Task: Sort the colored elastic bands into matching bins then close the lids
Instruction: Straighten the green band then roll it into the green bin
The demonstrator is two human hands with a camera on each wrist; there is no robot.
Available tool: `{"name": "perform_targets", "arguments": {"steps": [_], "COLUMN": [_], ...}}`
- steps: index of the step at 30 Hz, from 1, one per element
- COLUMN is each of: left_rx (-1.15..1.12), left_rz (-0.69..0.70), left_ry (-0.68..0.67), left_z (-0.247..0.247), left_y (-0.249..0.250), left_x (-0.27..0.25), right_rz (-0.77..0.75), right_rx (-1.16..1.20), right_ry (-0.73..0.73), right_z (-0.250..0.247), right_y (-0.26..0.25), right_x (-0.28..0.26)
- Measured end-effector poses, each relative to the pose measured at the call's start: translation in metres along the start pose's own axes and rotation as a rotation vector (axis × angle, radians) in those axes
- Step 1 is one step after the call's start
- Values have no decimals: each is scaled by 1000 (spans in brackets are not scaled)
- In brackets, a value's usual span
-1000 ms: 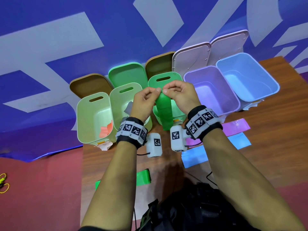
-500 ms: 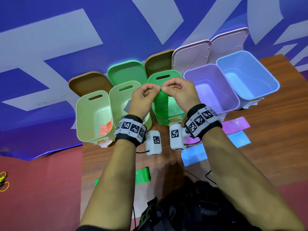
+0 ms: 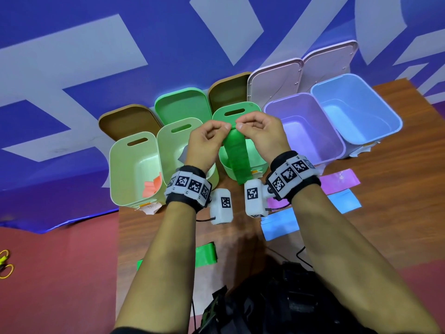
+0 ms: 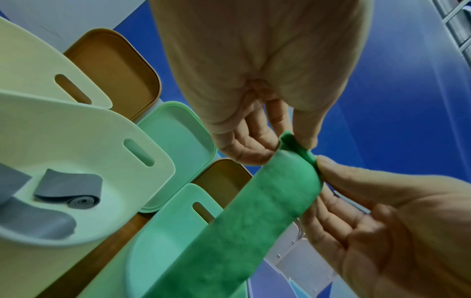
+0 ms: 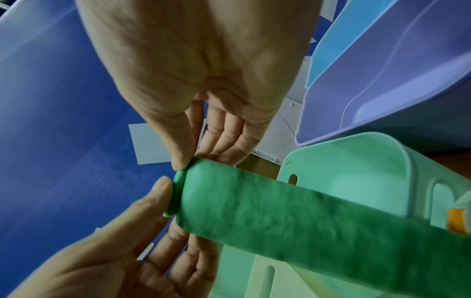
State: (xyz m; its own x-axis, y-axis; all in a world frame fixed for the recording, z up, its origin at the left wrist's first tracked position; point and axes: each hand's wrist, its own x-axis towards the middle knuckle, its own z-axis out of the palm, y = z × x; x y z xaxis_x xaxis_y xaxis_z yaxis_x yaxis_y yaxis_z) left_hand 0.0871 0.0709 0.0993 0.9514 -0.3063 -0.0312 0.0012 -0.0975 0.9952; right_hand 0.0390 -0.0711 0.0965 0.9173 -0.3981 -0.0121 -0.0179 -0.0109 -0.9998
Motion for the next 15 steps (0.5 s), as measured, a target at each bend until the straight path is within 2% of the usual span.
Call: {"name": "perform_targets", "arguments": {"steps": [15], "left_rx": [20], "left_rz": [28], "left_ry": [4], "left_z": [-1], "left_y": [1], "left_x": [-1], "right_rz": [16], "right_rx": [-64], "right_ry": [-31], "right_z": [1], "right_y": [2], "right_x": [-1]}}
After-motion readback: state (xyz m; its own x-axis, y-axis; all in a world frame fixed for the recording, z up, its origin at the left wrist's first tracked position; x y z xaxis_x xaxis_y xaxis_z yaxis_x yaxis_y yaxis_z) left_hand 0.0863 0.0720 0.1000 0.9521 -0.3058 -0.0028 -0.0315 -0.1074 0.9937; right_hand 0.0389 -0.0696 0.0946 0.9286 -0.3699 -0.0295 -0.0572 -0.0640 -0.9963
